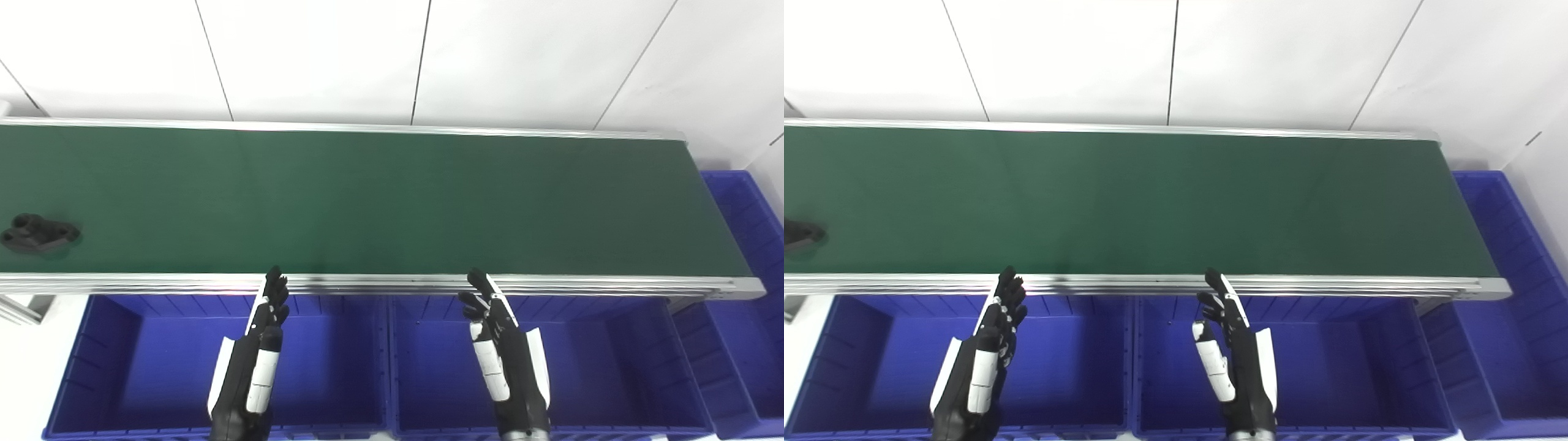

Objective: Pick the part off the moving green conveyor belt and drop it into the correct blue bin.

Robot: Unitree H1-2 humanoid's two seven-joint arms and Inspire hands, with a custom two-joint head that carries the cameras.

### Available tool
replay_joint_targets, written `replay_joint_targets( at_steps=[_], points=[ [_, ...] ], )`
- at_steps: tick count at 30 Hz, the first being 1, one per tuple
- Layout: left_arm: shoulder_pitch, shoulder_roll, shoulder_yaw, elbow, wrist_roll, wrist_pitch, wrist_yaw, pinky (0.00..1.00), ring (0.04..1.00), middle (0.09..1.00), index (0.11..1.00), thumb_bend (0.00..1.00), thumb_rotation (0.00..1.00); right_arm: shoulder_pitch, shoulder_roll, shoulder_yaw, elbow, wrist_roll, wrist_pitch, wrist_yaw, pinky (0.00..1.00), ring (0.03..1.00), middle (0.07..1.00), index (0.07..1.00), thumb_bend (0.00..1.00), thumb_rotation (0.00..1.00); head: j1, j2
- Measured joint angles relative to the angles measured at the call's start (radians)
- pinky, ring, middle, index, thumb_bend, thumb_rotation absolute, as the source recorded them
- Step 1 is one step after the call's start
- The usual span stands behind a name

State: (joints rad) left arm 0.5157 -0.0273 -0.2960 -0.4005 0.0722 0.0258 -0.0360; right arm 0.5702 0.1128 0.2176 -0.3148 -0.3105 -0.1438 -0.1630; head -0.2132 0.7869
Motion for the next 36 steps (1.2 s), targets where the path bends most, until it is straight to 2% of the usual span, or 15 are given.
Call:
replay_joint_targets(
  at_steps=[32, 36],
  points=[
    [-0.005, 0.000, -0.002, 0.000, 0.037, 0.000, 0.000, 1.00, 0.997, 1.000, 1.000, 0.65, 1.00, -0.004, 0.000, 0.002, 0.000, 0.009, 0.000, 0.006, 0.80, 0.835, 0.909, 0.907, 0.73, 1.00, 0.002, 0.000],
    [-0.005, 0.000, -0.002, 0.001, 0.039, 0.000, 0.000, 1.00, 0.995, 1.000, 1.000, 0.65, 1.00, -0.005, 0.000, 0.001, 0.002, 0.016, 0.000, 0.006, 0.80, 0.843, 0.915, 0.910, 0.73, 1.00, 0.043, -0.027]
  ],
)
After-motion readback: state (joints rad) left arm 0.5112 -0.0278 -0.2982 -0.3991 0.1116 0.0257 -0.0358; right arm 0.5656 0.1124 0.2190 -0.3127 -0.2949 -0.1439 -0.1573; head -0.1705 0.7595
